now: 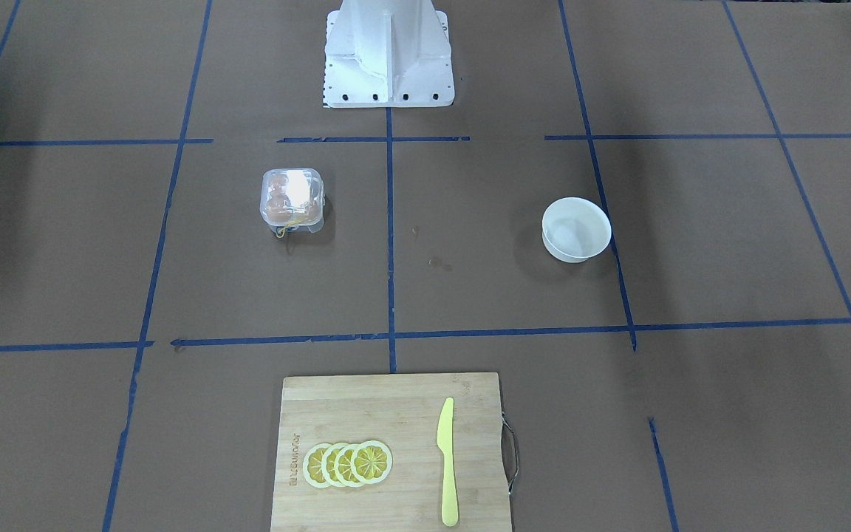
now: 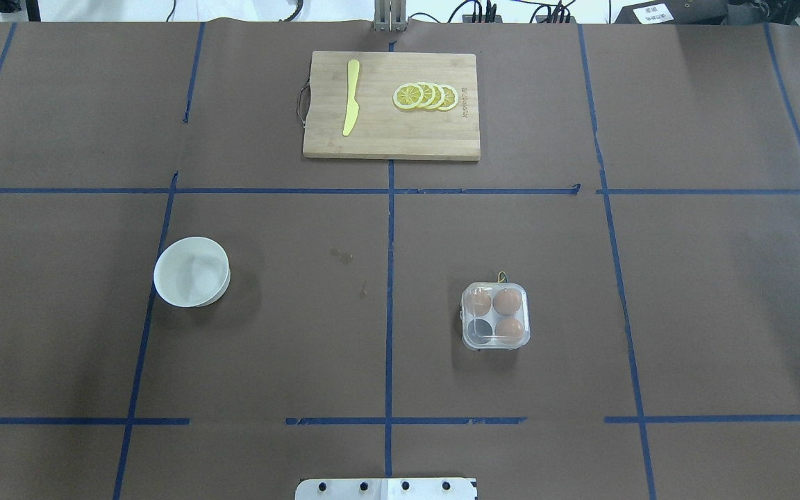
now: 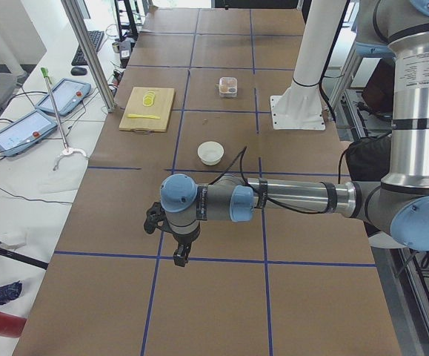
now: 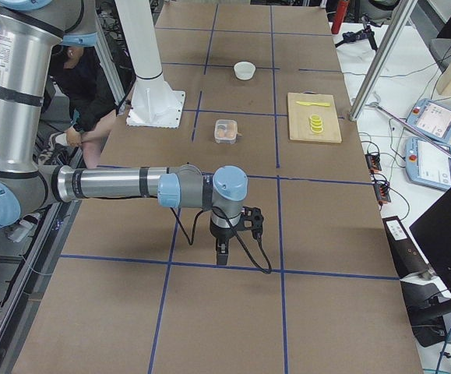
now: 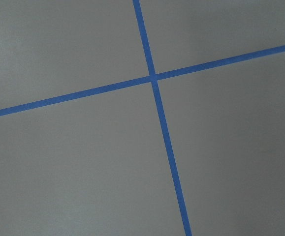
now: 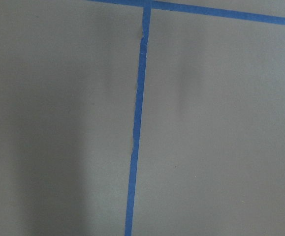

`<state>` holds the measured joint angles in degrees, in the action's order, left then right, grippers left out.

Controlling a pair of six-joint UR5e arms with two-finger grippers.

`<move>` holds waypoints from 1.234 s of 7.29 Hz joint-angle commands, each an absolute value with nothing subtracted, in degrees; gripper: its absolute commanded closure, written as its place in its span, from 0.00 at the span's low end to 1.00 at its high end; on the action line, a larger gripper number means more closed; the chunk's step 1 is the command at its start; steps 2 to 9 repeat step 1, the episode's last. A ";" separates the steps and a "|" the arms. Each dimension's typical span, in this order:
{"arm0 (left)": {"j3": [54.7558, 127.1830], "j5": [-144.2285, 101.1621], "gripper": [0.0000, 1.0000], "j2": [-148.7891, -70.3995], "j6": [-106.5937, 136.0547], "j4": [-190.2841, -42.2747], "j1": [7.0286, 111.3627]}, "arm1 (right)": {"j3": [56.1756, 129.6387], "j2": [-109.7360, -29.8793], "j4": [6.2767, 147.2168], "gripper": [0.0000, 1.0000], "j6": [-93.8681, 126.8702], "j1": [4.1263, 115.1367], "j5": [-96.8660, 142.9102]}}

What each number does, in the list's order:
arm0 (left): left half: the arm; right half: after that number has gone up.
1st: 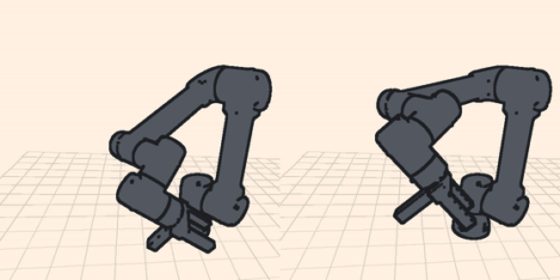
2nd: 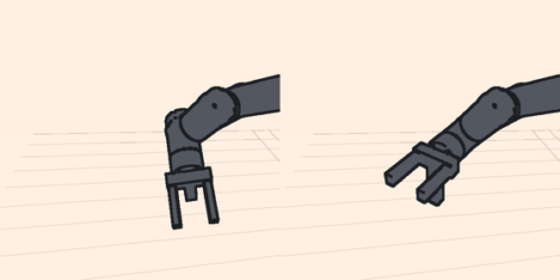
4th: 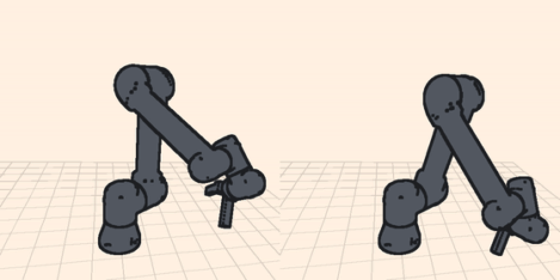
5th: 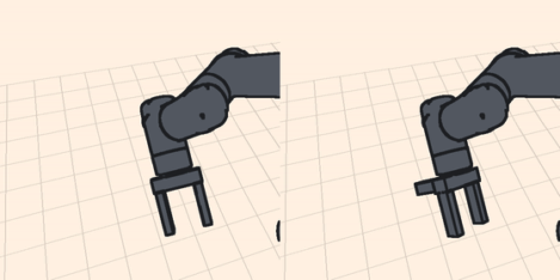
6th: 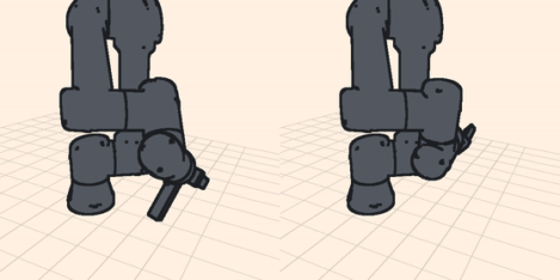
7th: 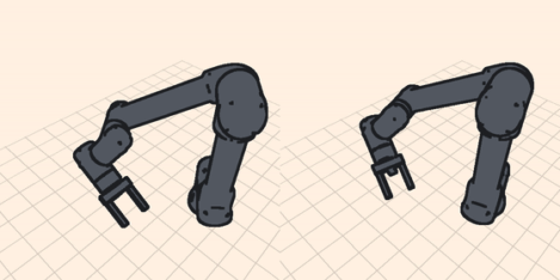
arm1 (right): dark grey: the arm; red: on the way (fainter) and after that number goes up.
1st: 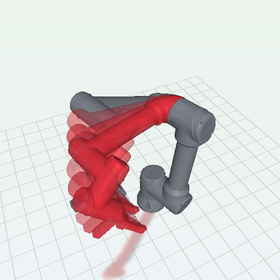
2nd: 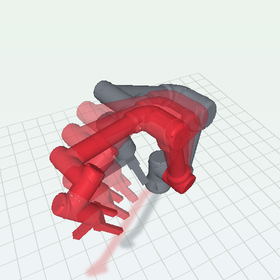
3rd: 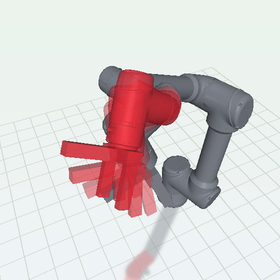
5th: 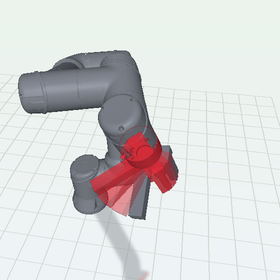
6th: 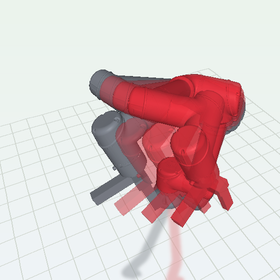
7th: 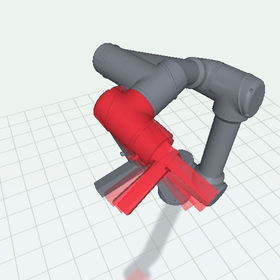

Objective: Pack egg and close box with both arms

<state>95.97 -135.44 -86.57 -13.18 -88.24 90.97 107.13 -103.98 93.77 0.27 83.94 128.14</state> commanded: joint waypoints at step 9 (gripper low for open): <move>95.98 -135.44 0.00 -86.57 -13.18 -88.24 90.97 | 107.05 -103.97 93.78 0.00 0.26 84.02 128.14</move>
